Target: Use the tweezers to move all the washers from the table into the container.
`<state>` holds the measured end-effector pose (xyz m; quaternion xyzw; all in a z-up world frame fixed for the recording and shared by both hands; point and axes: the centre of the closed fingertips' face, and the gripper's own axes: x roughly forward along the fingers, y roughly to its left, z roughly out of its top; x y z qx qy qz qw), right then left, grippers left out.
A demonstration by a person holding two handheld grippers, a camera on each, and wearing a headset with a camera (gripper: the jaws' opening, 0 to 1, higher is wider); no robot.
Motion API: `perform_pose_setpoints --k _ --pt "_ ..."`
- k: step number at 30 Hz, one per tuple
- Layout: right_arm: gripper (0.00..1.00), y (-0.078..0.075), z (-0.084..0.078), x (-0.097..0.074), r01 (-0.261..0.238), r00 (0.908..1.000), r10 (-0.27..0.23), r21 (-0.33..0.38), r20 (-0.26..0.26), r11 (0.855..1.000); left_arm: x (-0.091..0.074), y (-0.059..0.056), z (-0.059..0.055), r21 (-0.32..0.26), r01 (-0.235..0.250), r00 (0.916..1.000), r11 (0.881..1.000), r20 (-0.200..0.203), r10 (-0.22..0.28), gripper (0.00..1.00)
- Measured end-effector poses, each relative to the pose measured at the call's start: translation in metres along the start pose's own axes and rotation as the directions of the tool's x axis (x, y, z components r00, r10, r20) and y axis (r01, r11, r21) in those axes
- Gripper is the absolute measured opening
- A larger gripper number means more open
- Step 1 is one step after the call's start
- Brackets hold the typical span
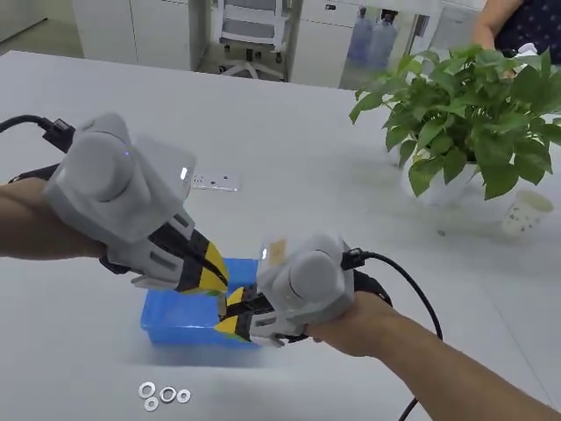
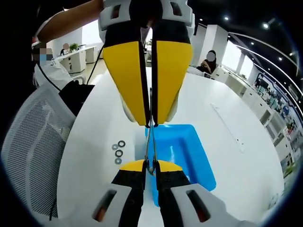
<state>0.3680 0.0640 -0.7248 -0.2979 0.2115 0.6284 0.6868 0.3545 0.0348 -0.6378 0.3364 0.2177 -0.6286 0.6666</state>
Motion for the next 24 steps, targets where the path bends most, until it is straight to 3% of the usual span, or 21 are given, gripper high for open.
perform_pose_setpoints --k 11,24 --pt "0.10 -0.022 0.001 0.004 0.007 1.0000 -0.007 -0.015 0.000 1.000 -0.001 0.021 -0.005 0.000 -0.016 0.9999 1.000 -0.004 0.016 0.06" --pt "0.10 -0.039 -0.014 0.022 -0.005 0.9999 0.005 -0.011 -0.011 1.000 0.014 0.039 -0.024 -0.018 -0.019 0.9996 1.000 -0.019 0.019 0.06"
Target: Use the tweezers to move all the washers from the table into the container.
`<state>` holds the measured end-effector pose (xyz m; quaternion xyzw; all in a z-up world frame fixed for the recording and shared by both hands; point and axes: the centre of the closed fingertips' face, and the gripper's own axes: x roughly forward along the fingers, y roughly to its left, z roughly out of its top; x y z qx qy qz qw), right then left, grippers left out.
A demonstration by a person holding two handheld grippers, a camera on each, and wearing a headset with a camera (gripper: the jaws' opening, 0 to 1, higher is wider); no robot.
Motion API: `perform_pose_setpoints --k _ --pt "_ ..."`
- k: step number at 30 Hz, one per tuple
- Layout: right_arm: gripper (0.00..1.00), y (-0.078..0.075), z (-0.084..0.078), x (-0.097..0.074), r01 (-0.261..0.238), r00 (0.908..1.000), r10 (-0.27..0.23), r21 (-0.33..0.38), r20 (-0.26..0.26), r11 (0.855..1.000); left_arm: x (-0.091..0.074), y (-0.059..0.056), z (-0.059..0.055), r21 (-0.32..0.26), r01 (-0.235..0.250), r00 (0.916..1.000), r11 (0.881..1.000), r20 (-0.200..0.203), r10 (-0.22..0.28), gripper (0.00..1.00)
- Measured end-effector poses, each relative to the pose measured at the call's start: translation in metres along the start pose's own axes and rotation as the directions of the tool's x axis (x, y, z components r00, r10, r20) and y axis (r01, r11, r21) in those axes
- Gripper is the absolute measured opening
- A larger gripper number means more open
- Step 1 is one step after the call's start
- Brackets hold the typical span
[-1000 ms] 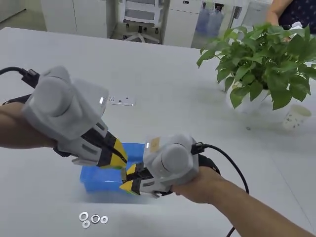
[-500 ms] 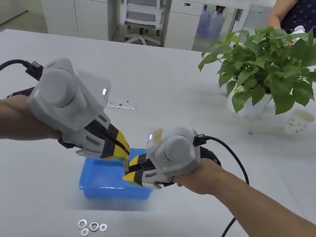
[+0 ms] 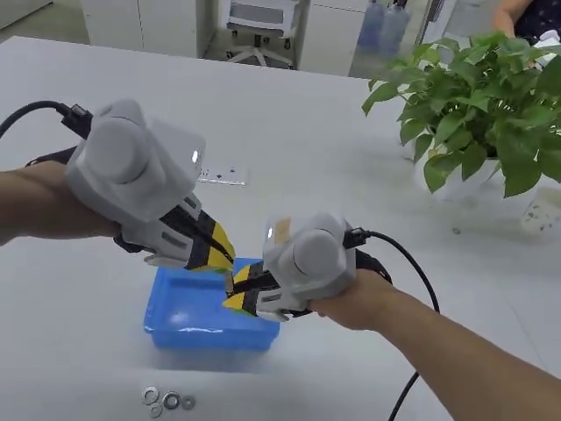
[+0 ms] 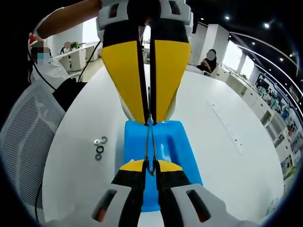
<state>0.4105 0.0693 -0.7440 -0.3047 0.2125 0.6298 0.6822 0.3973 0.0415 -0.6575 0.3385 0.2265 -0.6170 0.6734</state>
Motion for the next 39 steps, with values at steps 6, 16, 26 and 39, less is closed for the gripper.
perform_pose_setpoints --k 6,16,26,39 --pt "0.10 -0.006 -0.010 0.006 -0.006 1.0000 0.007 0.015 -0.005 1.000 0.009 0.006 -0.007 -0.015 0.001 1.0000 1.000 0.003 -0.001 0.06" --pt "0.10 -0.008 -0.023 0.015 -0.021 0.9997 0.021 0.033 -0.015 0.999 0.021 0.010 -0.017 -0.029 0.006 1.0000 1.000 -0.006 -0.006 0.06" --pt "0.10 -0.010 -0.036 0.023 -0.040 0.9983 0.041 0.023 -0.041 0.999 0.032 0.012 -0.028 -0.053 0.012 0.9999 0.999 -0.009 -0.012 0.06" --pt "0.10 -0.007 -0.045 0.028 -0.059 0.9959 0.060 0.014 -0.068 0.998 0.037 0.009 -0.037 -0.066 0.017 0.9997 0.998 -0.019 -0.018 0.06"
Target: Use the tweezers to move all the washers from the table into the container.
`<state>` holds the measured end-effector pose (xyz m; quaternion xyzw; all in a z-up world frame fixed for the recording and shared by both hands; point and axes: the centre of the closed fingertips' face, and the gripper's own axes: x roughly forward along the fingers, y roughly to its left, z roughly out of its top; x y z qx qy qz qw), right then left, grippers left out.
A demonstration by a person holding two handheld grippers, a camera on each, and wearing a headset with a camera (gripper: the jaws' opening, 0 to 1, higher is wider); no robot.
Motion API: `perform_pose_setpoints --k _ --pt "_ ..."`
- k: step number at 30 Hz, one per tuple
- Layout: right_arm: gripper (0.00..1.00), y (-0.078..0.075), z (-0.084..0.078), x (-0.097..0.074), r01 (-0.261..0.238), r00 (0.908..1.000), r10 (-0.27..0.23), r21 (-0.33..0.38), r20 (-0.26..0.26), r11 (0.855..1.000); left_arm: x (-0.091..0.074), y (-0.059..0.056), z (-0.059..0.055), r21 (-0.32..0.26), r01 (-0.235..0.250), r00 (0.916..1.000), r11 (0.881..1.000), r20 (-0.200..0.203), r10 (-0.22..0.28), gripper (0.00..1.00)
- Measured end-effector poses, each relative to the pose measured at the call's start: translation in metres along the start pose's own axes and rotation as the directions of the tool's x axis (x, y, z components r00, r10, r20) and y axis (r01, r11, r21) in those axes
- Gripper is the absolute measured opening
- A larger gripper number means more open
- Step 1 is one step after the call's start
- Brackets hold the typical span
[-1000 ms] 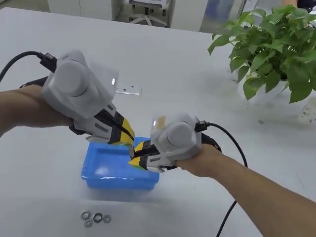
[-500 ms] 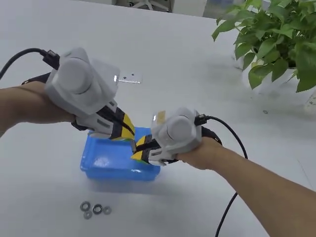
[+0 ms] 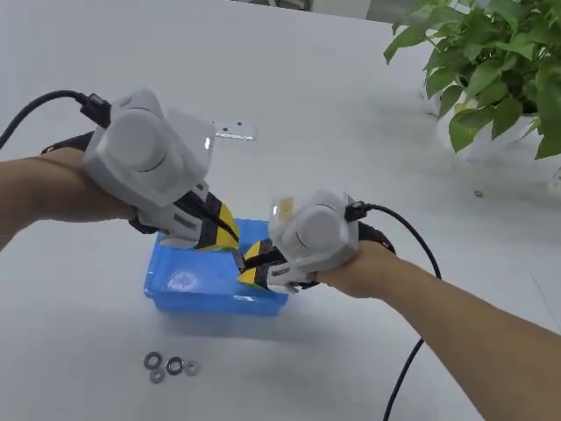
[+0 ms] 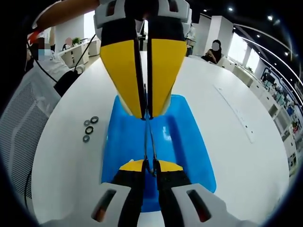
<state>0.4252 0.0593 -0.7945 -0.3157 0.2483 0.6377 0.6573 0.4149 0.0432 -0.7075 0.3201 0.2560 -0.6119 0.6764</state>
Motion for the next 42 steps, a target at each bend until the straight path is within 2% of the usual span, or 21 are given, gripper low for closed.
perform_pose_setpoints --k 11,22,31,42 --pt "0.11 0.001 0.002 -0.004 0.006 1.0000 -0.006 -0.005 -0.002 1.000 -0.003 -0.003 0.004 0.004 -0.003 1.0000 1.000 0.005 0.003 0.06" --pt "0.11 0.006 0.017 -0.015 0.023 0.9997 -0.022 -0.019 0.012 1.000 -0.018 -0.009 0.014 0.006 -0.016 0.9997 1.000 0.019 0.016 0.06" --pt "0.11 0.014 0.034 -0.025 0.040 0.9989 -0.038 -0.046 0.027 0.998 -0.036 -0.018 0.023 0.024 -0.031 0.9994 0.999 0.016 0.031 0.06" --pt "0.11 0.032 0.051 -0.033 0.057 0.9974 -0.054 -0.067 0.047 0.996 -0.052 -0.036 0.031 0.044 -0.040 0.9991 0.998 0.013 0.040 0.06"
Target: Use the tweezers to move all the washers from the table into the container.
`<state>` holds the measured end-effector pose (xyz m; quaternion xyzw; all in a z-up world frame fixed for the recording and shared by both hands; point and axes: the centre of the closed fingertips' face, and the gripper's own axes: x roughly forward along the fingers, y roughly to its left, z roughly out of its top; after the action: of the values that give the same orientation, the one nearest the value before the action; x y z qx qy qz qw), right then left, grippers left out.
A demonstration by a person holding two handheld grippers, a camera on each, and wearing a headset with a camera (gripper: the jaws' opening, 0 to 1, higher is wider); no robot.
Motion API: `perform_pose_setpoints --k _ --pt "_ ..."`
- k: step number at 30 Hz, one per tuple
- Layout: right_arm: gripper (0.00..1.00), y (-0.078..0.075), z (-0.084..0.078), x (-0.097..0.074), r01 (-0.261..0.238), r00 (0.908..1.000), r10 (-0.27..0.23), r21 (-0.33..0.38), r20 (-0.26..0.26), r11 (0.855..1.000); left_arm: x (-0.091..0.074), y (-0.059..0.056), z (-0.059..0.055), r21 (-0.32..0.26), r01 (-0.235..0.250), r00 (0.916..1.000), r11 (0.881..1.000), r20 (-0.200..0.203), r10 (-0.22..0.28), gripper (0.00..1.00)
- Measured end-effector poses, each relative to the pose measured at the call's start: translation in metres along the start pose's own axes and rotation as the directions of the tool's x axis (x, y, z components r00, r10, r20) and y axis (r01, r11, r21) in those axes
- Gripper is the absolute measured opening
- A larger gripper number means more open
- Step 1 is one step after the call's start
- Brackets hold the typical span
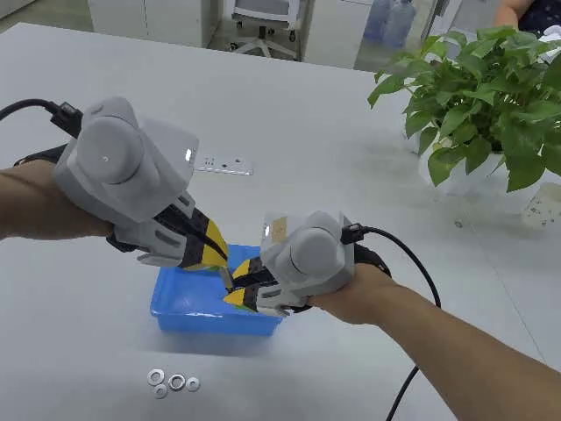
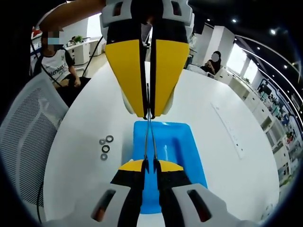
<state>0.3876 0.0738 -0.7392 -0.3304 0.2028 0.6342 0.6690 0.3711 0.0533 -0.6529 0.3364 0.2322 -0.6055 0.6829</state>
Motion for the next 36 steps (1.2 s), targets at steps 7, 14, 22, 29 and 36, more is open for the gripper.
perform_pose_setpoints --k 7,14,22,29,36 --pt "0.11 0.014 0.008 0.000 0.002 0.9999 -0.001 -0.006 0.011 1.000 -0.007 -0.014 0.000 0.006 0.002 0.9998 1.000 -0.019 -0.002 0.06" --pt "0.11 0.029 0.011 0.001 -0.010 0.9999 0.010 -0.014 0.012 1.000 -0.010 -0.028 -0.002 0.003 0.007 0.9996 1.000 -0.028 -0.007 0.06" --pt "0.11 0.049 0.011 0.008 -0.033 0.9994 0.033 -0.013 0.010 0.999 -0.008 -0.046 -0.008 -0.013 0.020 0.9992 1.000 -0.035 -0.021 0.06" --pt "0.11 0.064 0.008 0.016 -0.057 0.9983 0.057 -0.006 0.014 0.998 -0.005 -0.059 -0.015 -0.030 0.034 0.9984 0.999 -0.045 -0.036 0.06" --pt "0.12 0.074 0.005 0.024 -0.076 0.9970 0.075 0.009 0.019 0.997 -0.001 -0.068 -0.023 -0.045 0.048 0.9972 0.998 -0.056 -0.051 0.06"
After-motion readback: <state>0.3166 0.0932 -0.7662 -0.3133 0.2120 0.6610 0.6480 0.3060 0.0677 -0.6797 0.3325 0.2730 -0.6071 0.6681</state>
